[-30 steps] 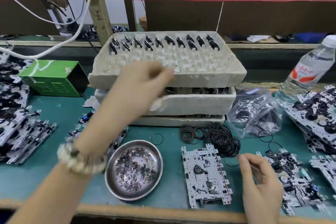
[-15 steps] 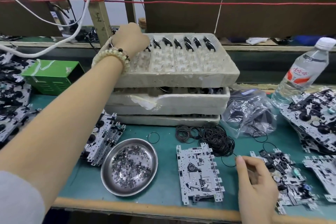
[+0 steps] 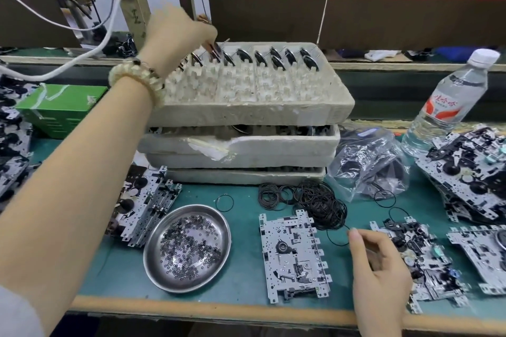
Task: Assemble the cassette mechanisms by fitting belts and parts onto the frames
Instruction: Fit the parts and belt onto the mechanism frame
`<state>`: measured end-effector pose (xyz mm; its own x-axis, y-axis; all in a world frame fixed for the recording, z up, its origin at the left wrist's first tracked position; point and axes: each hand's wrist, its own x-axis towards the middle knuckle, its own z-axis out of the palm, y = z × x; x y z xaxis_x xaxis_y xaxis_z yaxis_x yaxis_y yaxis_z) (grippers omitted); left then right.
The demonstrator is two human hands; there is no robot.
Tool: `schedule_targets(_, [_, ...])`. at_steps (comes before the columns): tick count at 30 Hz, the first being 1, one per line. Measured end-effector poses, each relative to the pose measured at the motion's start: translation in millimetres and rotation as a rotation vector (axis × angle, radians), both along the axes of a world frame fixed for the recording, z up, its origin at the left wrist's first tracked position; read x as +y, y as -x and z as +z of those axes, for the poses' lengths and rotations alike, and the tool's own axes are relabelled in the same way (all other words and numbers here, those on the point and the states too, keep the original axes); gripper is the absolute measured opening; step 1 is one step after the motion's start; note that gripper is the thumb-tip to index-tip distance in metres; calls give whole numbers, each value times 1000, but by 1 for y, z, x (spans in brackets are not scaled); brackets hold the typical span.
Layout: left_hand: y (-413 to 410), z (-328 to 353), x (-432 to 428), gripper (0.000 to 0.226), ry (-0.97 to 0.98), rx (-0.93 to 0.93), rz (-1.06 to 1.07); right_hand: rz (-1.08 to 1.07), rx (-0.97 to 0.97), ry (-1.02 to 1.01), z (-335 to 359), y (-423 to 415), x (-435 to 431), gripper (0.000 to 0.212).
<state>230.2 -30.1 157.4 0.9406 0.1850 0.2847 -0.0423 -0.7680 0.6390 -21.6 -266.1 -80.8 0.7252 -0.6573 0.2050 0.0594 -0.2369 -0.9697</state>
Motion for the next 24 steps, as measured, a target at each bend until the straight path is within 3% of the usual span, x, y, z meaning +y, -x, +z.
schedule_targets(3, [55,4,4,30,161,-81,-145,-15,-9,-8,-2,1,0,3])
schedule_targets(5, [99,-11,6,21,236,-88,-257,-10,-26,-40,0,1,2,4])
schedule_targets(8, [154,-47,1,8,329,-14,-351,34,-61,-106,16,2,8,12])
schedule_targets(10, [175,-73,-4,6,448,69,-345,81,-107,-224,36,4,12,4])
schedule_targets(13, [199,-101,-11,12,673,222,-364,210,-156,-435,69,7,16,41])
schedule_targets(15, [211,-110,-15,12,769,286,-382,324,-168,-483,91,9,24,49])
schedule_targets(21, [226,-118,-21,24,887,341,-414,446,-181,-421,118,10,55,20])
schedule_targets(24, [228,-118,-21,21,912,361,-443,348,-172,-164,110,10,63,15])
